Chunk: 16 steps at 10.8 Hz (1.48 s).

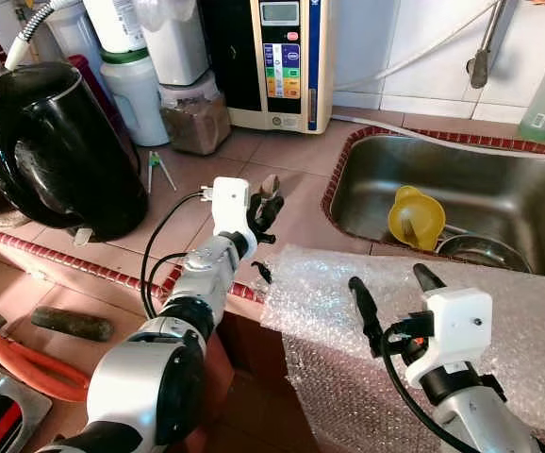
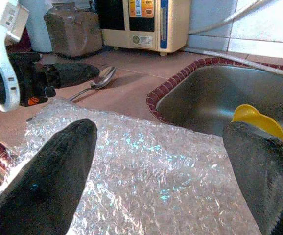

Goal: Kitchen organization

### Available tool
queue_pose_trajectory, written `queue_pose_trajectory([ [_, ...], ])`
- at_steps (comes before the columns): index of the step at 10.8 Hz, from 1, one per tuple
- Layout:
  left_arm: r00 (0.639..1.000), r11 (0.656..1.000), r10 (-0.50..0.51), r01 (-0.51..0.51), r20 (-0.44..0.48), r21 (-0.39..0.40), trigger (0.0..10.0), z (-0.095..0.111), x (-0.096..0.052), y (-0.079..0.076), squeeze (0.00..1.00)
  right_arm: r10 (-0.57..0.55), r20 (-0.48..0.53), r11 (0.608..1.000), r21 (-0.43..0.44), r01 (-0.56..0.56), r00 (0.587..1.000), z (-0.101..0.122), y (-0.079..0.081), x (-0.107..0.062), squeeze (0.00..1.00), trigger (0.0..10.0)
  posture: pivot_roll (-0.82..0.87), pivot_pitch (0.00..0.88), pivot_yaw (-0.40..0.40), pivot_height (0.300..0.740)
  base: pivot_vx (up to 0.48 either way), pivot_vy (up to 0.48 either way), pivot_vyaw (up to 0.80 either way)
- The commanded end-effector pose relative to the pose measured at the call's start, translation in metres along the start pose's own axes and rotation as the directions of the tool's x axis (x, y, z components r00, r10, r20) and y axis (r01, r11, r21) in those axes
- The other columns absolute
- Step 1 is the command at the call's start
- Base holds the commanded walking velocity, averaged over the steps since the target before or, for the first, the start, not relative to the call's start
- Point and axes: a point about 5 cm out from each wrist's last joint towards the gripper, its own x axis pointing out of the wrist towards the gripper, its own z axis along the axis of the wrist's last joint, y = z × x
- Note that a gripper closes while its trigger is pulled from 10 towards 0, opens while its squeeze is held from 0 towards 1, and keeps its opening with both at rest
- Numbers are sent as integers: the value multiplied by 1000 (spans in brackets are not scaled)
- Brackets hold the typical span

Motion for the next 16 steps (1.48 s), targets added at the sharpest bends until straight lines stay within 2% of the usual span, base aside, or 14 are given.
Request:
queue_pose_trajectory([
  [1,1000,1000,1,0,-9,19,10000,4,2,-1,1000,-5,1,1000,4,5,1000,2,1,-2,0,10000,-246,45,125,740,0,0,-788],
  [4,999,998,45,-44,-30,41,10000,-1,0,3,1000,12,0,1000,2,-12,1000,2,1,1,0,10000,-236,37,110,740,0,0,-792],
  [8,969,966,243,-239,-38,99,10000,1,-5,26,1000,41,1,999,0,-41,999,3,6,3,0,10000,-236,29,91,740,0,0,0],
  [9,960,959,278,-277,-24,56,10000,4,-7,32,1000,46,0,999,-1,-46,999,3,7,3,0,10000,-243,29,88,740,0,0,0],
  [11,957,959,279,-273,-75,76,10000,-2,-8,33,1000,49,-2,999,-4,-49,999,3,7,2,0,10000,-247,30,89,740,0,0,0],
  [12,968,973,224,-217,-115,72,10000,-9,-7,26,0,48,-4,999,-6,-48,999,4,7,1,0,10000,-248,33,90,740,0,0,0],
  [14,977,985,173,-170,-123,39,10000,-12,-5,18,0,51,-5,999,-1,-51,999,4,8,1,0,10000,-249,36,94,740,0,0,0],
  [16,979,991,131,-126,-155,44,10000,-18,-4,9,0,56,-19,998,3,-56,998,2,10,-1,0,10000,-254,41,94,740,0,0,0],
])
